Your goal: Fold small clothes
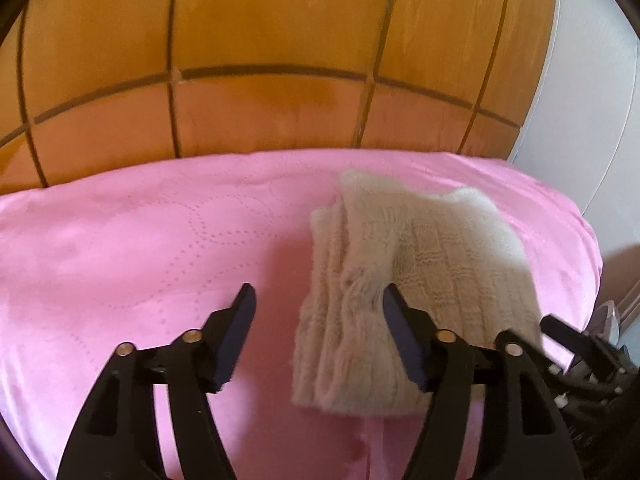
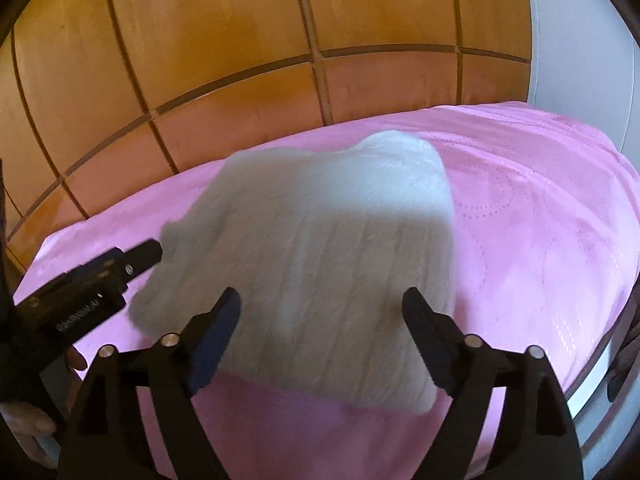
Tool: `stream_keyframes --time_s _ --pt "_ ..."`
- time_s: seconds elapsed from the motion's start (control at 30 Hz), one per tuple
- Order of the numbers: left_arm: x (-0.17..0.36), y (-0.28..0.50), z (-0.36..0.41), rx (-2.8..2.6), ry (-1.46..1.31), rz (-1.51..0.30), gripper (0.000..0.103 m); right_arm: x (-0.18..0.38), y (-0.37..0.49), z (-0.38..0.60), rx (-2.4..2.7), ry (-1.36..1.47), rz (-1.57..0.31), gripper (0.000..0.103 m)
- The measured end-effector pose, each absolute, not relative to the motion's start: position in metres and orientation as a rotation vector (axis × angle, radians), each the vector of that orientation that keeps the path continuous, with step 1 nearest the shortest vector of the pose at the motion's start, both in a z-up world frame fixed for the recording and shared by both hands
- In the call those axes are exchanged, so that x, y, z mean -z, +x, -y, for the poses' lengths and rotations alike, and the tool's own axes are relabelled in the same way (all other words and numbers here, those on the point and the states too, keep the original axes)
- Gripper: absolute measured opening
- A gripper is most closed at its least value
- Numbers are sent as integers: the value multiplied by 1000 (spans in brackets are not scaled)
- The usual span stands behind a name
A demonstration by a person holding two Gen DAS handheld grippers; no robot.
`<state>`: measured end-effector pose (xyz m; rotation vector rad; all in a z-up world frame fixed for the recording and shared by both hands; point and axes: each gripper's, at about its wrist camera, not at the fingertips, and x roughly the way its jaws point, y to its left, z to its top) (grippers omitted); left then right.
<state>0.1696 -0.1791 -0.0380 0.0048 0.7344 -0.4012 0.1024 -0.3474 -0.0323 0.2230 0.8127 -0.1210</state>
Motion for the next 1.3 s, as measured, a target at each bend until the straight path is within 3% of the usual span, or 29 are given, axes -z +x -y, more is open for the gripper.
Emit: stream_keyframes --time_s 0.2,0.27,0.6,0.7,1.3 --pt "25 146 159 376 -12 -694 67 28 92 339 213 239 -817 100" --pt "23 140 154 364 -13 -684 72 24 86 341 256 259 -797 100" --pt "29 120 136 317 -17 -673 73 9 67 329 376 213 -721 101" --pt "33 115 133 299 -2 -675 81 11 65 326 416 208 -731 101" --pt "33 97 129 243 27 -652 93 13 61 307 450 92 -707 101"
